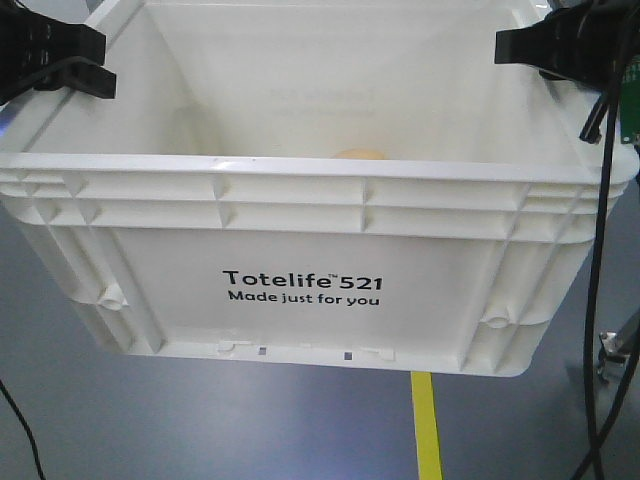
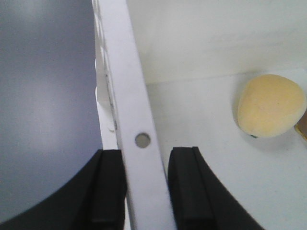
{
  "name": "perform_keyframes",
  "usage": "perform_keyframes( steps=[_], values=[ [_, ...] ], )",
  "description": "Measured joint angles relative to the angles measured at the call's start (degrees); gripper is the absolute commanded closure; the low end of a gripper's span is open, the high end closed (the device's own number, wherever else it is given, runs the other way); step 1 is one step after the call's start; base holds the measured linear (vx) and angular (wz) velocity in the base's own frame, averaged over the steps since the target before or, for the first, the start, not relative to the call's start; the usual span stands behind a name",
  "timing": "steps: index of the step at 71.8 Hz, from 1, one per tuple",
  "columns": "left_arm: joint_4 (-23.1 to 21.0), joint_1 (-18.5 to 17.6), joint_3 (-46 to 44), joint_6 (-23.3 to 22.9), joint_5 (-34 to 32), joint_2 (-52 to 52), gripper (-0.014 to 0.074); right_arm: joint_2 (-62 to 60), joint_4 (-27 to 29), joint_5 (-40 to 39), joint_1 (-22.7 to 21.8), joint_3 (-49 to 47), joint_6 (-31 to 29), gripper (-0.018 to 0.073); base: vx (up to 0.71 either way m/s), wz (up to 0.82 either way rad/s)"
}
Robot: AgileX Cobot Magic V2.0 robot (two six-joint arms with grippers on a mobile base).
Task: Place moving items into box and shelve
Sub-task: 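Hold the tote raised while the base drives toward the shelf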
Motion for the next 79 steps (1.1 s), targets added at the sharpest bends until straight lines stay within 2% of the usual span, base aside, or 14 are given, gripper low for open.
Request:
perform_keyframes(
  steps=[79],
  values=[
    [0.04,0.0,0.0,0.0,0.0,0.0,0.0596,0.12,-0.05,-0.05,0.0,0.0,0.0,0.0565,0.58,-0.05]
  ],
)
